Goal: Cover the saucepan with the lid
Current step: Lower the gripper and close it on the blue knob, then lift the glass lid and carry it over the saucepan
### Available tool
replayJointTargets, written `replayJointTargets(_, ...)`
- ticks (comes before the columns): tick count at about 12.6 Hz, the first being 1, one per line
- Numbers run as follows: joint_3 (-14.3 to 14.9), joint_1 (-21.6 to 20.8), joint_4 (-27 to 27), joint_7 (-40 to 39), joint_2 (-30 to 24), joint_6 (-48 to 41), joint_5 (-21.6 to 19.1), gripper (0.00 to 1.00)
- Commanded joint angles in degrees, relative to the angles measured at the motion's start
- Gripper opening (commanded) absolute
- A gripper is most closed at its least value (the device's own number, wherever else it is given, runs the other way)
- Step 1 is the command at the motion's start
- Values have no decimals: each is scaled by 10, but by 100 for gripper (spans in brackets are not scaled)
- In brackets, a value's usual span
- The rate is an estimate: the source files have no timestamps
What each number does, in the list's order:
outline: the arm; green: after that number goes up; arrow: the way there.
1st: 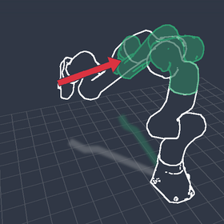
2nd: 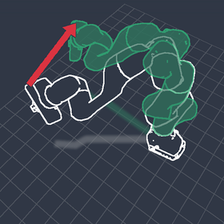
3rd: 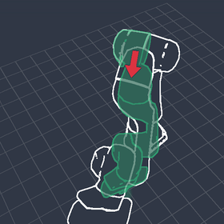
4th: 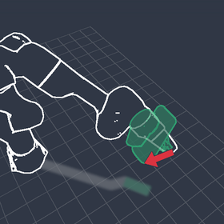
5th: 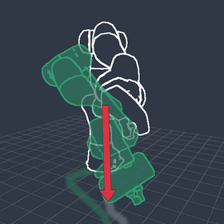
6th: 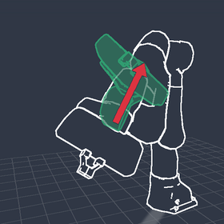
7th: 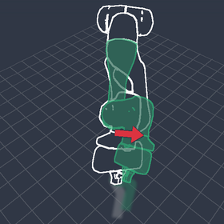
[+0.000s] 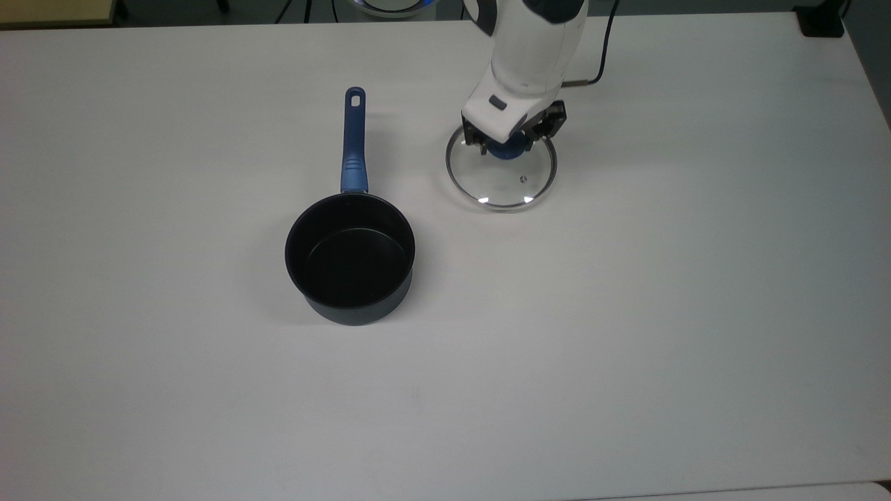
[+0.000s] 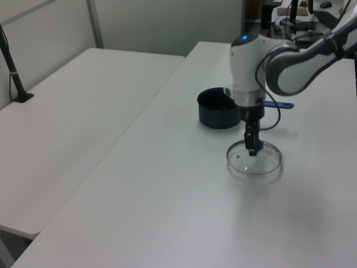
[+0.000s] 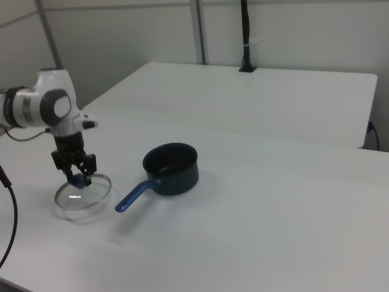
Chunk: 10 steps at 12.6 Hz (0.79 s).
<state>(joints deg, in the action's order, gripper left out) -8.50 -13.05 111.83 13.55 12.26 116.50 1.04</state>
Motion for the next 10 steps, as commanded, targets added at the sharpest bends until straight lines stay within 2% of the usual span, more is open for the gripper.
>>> replayJointTargets(1,6,9,-69,-6,-24,-78,1,44)
replayJointTargets(3,11,27,-112,-5,-22,-97,-3,44)
replayJointTargets(4,23,32,-134,-5,-22,-104,-3,44)
replayJointTargets(7,71,37,-182,-18,-6,-117,-10,44)
replayJointTargets(10,130,57,-227,-65,37,-117,-34,44)
